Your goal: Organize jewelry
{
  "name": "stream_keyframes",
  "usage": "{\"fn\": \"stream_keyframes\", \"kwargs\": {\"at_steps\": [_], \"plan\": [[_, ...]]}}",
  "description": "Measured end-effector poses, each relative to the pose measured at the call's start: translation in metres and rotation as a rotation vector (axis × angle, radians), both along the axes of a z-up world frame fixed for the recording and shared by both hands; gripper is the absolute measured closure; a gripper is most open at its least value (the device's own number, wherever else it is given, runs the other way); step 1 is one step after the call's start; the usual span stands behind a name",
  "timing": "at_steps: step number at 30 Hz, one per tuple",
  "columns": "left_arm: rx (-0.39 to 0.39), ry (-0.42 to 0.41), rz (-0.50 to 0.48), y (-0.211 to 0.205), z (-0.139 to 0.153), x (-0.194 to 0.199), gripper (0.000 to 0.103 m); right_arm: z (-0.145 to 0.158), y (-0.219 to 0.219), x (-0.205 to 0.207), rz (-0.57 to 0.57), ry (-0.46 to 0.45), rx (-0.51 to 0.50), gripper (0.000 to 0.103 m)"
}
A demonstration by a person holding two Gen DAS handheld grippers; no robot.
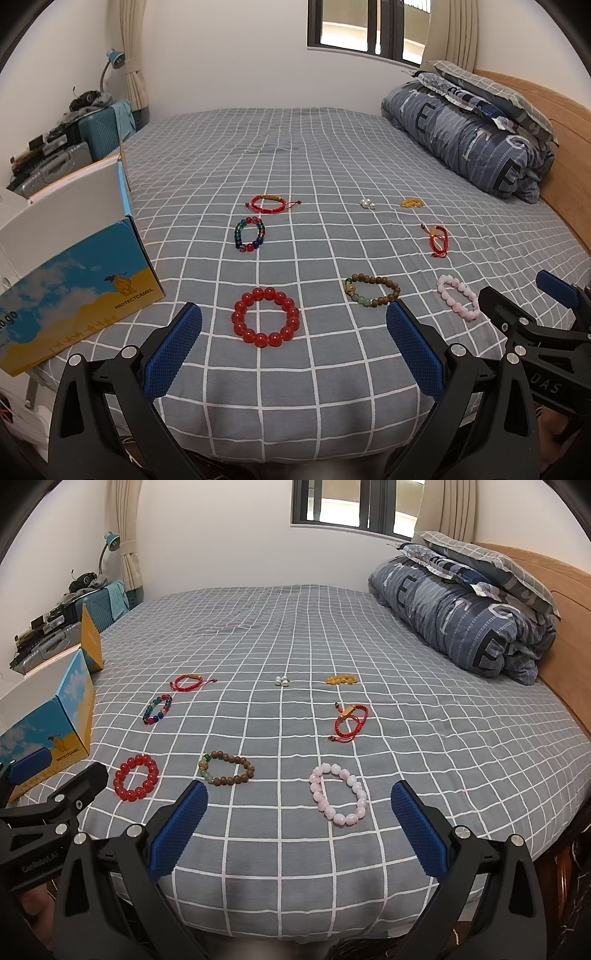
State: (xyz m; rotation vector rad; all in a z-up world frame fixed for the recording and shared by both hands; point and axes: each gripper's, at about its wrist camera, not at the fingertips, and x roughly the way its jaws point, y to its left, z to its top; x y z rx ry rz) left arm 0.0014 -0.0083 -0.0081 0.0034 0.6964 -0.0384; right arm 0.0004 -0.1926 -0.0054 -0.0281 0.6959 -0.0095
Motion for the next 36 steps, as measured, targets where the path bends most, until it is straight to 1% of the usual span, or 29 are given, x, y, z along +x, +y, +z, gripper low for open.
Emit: {"fn": "stream_keyframes", "kwargs": {"at_steps": [9, 14, 17, 20, 23, 27, 29, 33, 36], "plan": [[0.0, 0.012, 0.0, -0.001, -0.001, 0.005, 0.005, 0.002, 0.001, -0.001, -0.001, -0.009, -0.008, 0.007], [-0.003, 0.041, 0.004, 0.0, -0.002, 0.018, 0.005, 0.012, -0.005, 0.001, -0.009, -0.021, -0.005, 0.007], [-0.007, 0.051, 0.004, 0.0, 0.003, 0.029, 0.005, 0.022, -0.01, 0.005, -0.025, -0.039, -0.013, 0.007], [-0.03, 0.057, 0.005, 0.004, 0.011, 0.041, 0.005, 0.031, -0.018, 0.013, -0.027, -0.043, 0.0, 0.007], [-0.026, 0.044, 0.02, 0.008, 0.021, 0.054, 0.005, 0.038, -0.025, 0.028, -0.042, -0.037, 0.0, 0.007], [0.002, 0.053, 0.033, 0.01, 0.032, 0.087, 0.005, 0.045, -0.031, 0.053, -0.001, 0.005, 0.05, 0.007], [0.008, 0.062, 0.04, 0.011, 0.037, 0.104, 0.005, 0.048, -0.033, 0.064, -0.003, 0.01, 0.051, 0.007], [0.0, 0.084, 0.038, 0.012, 0.041, 0.131, 0.005, 0.046, -0.036, 0.095, -0.02, 0.038, 0.044, 0.007], [-0.008, 0.117, 0.033, 0.016, 0.038, 0.155, 0.005, 0.039, -0.039, 0.118, -0.025, 0.069, 0.05, 0.007]]}}
